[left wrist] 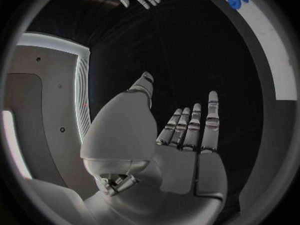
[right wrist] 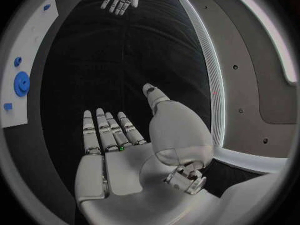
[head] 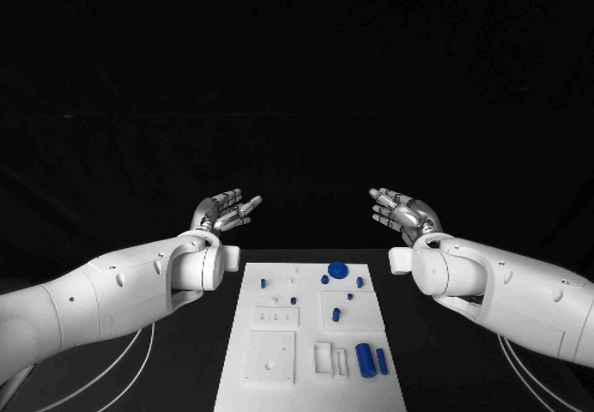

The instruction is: Assemble the parts on the task board

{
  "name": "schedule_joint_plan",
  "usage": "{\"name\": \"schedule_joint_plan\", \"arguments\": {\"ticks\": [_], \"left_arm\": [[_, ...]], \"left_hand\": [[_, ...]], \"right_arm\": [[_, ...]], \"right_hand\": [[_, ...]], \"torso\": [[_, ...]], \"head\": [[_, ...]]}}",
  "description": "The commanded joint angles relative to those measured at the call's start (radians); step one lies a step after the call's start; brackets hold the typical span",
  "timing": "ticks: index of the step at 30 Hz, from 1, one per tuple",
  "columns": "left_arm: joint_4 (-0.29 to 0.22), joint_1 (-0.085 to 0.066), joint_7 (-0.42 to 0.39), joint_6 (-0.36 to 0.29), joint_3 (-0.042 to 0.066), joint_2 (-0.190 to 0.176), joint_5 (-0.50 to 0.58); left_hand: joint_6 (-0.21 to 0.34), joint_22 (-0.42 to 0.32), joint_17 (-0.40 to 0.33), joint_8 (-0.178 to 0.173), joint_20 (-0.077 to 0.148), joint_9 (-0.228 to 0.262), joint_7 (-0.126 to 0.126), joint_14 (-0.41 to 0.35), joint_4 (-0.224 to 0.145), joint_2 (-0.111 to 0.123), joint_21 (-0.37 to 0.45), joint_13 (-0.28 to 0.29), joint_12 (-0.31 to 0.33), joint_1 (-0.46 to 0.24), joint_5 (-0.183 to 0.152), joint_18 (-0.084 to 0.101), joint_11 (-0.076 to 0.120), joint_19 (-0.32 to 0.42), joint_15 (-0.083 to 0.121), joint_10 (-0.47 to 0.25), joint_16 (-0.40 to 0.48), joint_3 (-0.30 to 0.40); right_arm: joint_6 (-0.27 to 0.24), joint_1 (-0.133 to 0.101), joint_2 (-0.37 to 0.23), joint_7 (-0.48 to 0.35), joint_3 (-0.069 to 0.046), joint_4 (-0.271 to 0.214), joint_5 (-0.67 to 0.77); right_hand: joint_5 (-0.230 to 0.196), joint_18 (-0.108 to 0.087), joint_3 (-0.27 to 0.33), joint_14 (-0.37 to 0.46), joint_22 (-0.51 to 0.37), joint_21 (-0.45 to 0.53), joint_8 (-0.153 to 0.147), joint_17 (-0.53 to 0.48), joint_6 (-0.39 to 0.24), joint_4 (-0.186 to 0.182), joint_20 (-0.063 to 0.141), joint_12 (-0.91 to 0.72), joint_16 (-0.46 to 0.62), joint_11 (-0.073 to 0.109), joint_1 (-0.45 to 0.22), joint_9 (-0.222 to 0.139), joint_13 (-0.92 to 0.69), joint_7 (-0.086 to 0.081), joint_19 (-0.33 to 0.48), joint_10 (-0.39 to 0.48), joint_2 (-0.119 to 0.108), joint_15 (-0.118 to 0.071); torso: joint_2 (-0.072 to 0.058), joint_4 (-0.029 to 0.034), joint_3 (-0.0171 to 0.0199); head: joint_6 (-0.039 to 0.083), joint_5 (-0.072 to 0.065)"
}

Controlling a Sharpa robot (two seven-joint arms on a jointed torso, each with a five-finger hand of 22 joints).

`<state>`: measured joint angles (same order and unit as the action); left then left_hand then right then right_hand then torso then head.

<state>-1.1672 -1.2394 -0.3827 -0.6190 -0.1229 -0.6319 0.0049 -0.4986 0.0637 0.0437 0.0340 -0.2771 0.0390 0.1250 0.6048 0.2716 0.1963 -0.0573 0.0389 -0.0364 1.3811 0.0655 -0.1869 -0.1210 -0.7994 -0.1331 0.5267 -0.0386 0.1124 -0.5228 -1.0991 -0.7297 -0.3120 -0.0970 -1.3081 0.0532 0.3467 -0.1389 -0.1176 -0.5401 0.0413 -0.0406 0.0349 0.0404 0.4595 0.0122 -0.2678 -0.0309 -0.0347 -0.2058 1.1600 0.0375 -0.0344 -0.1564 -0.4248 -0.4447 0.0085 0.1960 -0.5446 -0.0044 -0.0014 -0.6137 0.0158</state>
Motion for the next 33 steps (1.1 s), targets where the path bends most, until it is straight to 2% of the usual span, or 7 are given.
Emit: {"name": "schedule_joint_plan", "arguments": {"ticks": [1, 12, 13, 16, 19, 24, 33], "left_arm": [[0.065, -0.029, 0.093, 0.138, -0.015, 0.024, 0.002], [0.155, -0.072, 0.135, 0.193, -0.042, 0.058, 0.003], [0.117, -0.073, 0.113, 0.194, -0.042, 0.04, 0.001], [0.096, -0.074, 0.102, 0.196, -0.042, 0.024, -0.012], [0.065, -0.079, 0.1, 0.206, -0.043, 0.002, -0.04], [-0.014, -0.093, 0.121, 0.241, -0.043, -0.045, -0.084], [-0.2, -0.107, 0.124, 0.256, -0.043, -0.13, -0.108]], "left_hand": [[-0.024, 0.004, 0.002, 0.007, -0.009, 0.003, 0.005, 0.025, 0.014, 0.009, -0.009, 0.002, -0.005, 0.051, 0.007, -0.018, -0.003, -0.03, -0.007, 0.026, -0.007, 0.003], [-0.068, 0.005, 0.004, 0.009, -0.006, 0.004, 0.021, 0.084, -0.013, -0.02, -0.01, 0.005, -0.007, 0.044, 0.006, -0.02, -0.02, -0.045, -0.013, 0.087, -0.009, 0.013], [-0.1, 0.006, 0.006, 0.01, -0.003, 0.006, 0.028, 0.132, -0.039, -0.038, -0.013, 0.007, -0.009, 0.037, 0.008, -0.021, -0.028, -0.058, -0.018, 0.135, -0.01, 0.015], [-0.225, 0.011, 0.015, 0.015, 0.075, 0.011, 0.042, 0.369, -0.154, -0.101, -0.033, 0.014, -0.015, 0.006, 0.026, 0.043, -0.043, -0.133, -0.041, 0.313, -0.02, 0.003], [-0.48, 0.023, 0.023, 0.03, 0.136, 0.026, 0.031, 0.509, -0.217, -0.15, -0.074, 0.017, -0.023, 0.004, 0.032, 0.078, -0.027, -0.219, -0.004, 0.534, -0.049, -0.008], [-0.521, 0.047, 0.033, 0.029, 0.196, 0.026, 0.018, 0.64, -0.255, -0.175, -0.132, 0.019, -0.024, 0.027, 0.037, 0.097, 0.002, -0.304, 0.05, 0.611, -0.096, 0.001], [-0.511, 0.067, 0.027, 0.028, 0.212, 0.025, 0.022, 0.65, -0.287, -0.17, -0.167, 0.019, -0.023, 0.01, 0.036, 0.121, -0.004, -0.283, 0.051, 0.588, -0.081, -0.01]], "right_arm": [[0.237, -0.009, 0.011, 0.152, -0.014, 0.05, 0.081], [0.375, -0.025, 0.028, 0.25, -0.045, 0.137, 0.121], [0.293, -0.025, 0.034, 0.176, -0.046, 0.175, 0.491], [0.284, -0.025, 0.038, 0.19, -0.046, 0.178, 0.651], [0.283, -0.025, 0.043, 0.22, -0.046, 0.177, 0.826], [0.276, -0.025, 0.049, 0.252, -0.046, 0.164, 1.066], [0.289, -0.026, 0.046, 0.307, -0.047, 0.114, 1.406]], "right_hand": [[0.006, 0.004, 0.002, -0.121, 0.006, -0.008, 0.008, 0.006, 0.107, 0.079, 0.014, -0.009, -0.011, -0.004, 0.081, 0.006, -0.006, -0.026, -0.084, -0.116, 0.01, 0.005], [0.014, 0.033, -0.059, -0.524, 0.027, -0.06, 0.022, 0.023, 0.436, 0.199, 0.095, -0.024, -0.026, 0.036, 0.114, 0.02, -0.024, -0.011, -0.456, -0.55, 0.0, -0.036], [0.017, 0.031, -0.072, -0.567, 0.03, -0.072, 0.026, 0.027, 0.489, 0.208, 0.108, -0.026, -0.032, 0.046, 0.112, 0.023, -0.024, -0.006, -0.488, -0.577, -0.002, -0.053], [0.027, 0.031, -0.135, -0.701, 0.035, -0.111, 0.031, 0.038, 0.582, 0.237, 0.157, -0.03, -0.043, 0.08, 0.091, 0.028, -0.025, 0.013, -0.598, -0.666, -0.017, -0.11], [0.027, 0.034, -0.168, -0.799, 0.038, -0.141, 0.029, 0.053, 0.609, 0.251, 0.196, -0.027, -0.043, 0.098, 0.064, 0.028, -0.025, 0.025, -0.685, -0.711, -0.042, -0.143], [0.009, -0.016, -0.131, -0.968, 0.085, -0.251, 0.029, 0.155, 0.652, 0.268, 0.243, -0.027, -0.161, 0.131, 0.089, 0.028, -0.025, 0.038, -0.879, -0.774, -0.058, -0.204], [-0.008, -0.043, -0.125, -0.941, 0.253, -0.488, 0.027, 0.517, 0.65, 0.272, 0.284, -0.028, -0.681, 0.135, 0.082, 0.027, -0.026, 0.048, -0.997, -0.757, -0.085, -0.217]], "torso": [[0.0, 0.0001, -0.0002], [0.0, 0.0001, -0.0002], [0.0, -0.0003, -0.0058], [-0.003, 0.0016, -0.005], [-0.009, 0.0022, -0.0048], [-0.033, 0.0075, -0.0099], [-0.09, 0.0329, -0.0222]], "head": [[0.0, 0.0], [0.0, 0.0], [-0.021, 0.006], [-0.023, 0.006], [-0.023, 0.007], [-0.015, 0.0], [0.011, -0.025]]}}
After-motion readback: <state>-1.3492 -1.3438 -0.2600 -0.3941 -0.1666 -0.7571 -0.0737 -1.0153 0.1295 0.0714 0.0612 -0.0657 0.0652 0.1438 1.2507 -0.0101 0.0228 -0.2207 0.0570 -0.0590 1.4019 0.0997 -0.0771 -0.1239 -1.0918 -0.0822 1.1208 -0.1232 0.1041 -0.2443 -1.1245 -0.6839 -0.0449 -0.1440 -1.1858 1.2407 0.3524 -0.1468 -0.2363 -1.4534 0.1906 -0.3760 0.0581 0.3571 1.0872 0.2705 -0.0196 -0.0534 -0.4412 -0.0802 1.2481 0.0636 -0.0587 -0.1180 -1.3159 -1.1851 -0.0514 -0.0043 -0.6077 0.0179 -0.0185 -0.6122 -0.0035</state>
